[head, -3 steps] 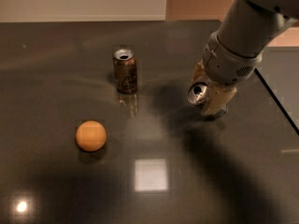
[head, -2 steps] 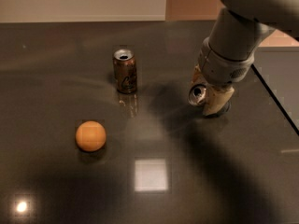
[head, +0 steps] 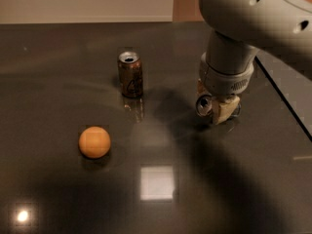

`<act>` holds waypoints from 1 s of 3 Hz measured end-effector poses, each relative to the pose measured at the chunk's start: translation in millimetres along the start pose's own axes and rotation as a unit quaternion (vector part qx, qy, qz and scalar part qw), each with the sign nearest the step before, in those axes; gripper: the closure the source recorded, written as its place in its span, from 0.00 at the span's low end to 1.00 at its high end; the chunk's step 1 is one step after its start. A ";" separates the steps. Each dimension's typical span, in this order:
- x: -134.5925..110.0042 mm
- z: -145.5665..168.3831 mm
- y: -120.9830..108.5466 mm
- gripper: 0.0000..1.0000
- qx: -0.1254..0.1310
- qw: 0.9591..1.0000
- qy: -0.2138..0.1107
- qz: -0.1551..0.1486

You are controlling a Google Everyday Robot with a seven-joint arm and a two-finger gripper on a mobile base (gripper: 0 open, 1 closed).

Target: Knock redbull can over

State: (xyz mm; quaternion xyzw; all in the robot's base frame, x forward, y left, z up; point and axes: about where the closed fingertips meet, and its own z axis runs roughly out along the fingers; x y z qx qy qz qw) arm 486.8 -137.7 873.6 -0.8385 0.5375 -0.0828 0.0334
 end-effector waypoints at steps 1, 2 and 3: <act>0.4 9.1 5.0 0.13 -0.012 1.000 0.017 -0.017; 1.4 27.1 20.8 0.00 -0.039 0.998 0.023 -0.035; 1.4 27.1 20.8 0.00 -0.039 0.998 0.023 -0.035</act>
Offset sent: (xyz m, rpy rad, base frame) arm -0.0172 -0.0113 -0.0325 -0.1036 0.0623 0.0672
